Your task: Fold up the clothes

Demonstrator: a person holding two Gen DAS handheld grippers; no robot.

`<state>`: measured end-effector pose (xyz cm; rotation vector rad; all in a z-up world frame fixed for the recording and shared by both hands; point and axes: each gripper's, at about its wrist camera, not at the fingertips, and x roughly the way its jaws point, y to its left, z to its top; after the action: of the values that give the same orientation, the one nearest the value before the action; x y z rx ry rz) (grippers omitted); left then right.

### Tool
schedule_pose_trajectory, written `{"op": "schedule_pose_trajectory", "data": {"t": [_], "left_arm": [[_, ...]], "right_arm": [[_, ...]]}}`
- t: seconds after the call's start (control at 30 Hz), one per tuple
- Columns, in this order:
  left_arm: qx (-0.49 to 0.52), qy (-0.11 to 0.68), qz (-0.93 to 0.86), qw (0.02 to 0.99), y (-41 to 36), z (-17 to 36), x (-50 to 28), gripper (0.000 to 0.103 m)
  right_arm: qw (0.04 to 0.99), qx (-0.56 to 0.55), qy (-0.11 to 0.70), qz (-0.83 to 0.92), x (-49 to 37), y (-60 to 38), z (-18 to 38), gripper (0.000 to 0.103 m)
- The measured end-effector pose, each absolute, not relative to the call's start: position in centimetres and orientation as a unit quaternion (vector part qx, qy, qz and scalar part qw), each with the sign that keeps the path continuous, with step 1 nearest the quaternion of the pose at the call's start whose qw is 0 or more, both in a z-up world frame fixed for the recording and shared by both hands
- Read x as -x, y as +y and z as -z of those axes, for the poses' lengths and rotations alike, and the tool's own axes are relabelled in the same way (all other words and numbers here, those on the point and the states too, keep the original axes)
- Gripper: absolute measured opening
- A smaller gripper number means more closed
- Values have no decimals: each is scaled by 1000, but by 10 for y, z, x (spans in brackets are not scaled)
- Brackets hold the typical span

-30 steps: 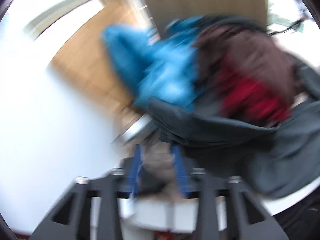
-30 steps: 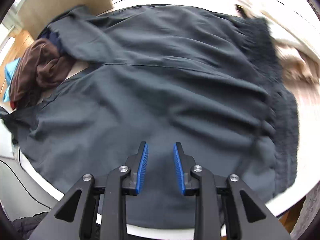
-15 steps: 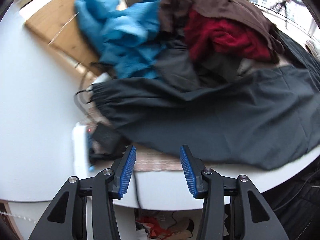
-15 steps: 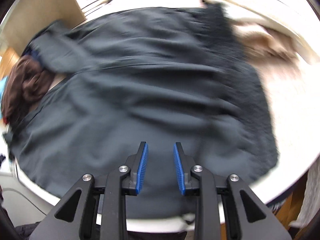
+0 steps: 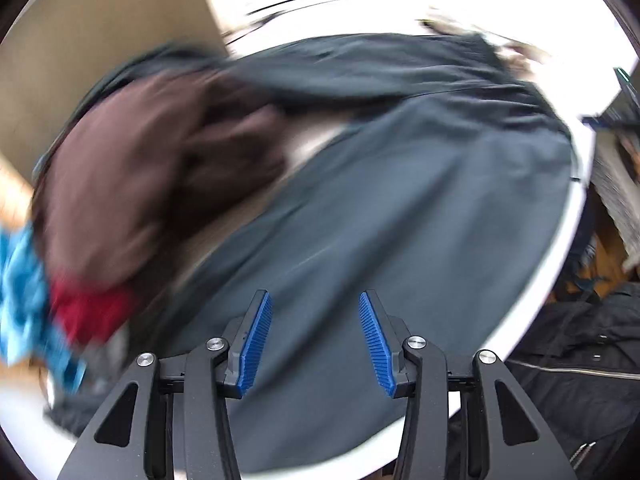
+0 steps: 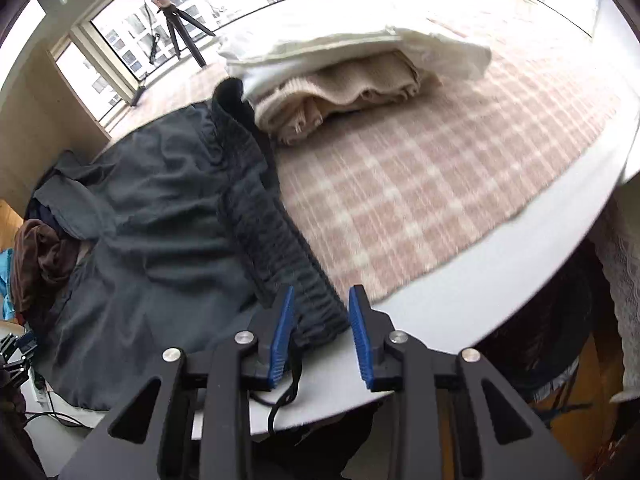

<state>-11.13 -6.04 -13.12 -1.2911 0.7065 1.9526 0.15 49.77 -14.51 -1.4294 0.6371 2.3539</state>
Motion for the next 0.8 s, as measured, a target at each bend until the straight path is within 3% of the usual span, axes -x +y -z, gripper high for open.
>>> {"op": "schedule_pose_trajectory", "data": {"t": [0.17, 0.37, 0.57, 0.63, 0.67, 0.8], "left_arm": [[499, 277, -726, 384, 33, 143, 88, 44], [530, 258, -722, 363, 84, 165, 70, 44], [558, 235, -729, 318, 90, 185, 64, 44], [574, 224, -727, 304, 86, 194, 66, 44], [582, 219, -725, 297, 85, 199, 67, 44], [596, 211, -723, 279, 82, 209, 68, 45]], "right_arm": [[75, 466, 190, -861, 78, 514, 121, 35], [-2, 504, 60, -861, 195, 488, 137, 39], [-45, 547, 76, -833, 241, 484, 180, 39], [-52, 542, 96, -833, 246, 486, 185, 32], [-54, 540, 107, -833, 247, 487, 187, 4], [-39, 499, 117, -858, 230, 496, 165, 5]]}}
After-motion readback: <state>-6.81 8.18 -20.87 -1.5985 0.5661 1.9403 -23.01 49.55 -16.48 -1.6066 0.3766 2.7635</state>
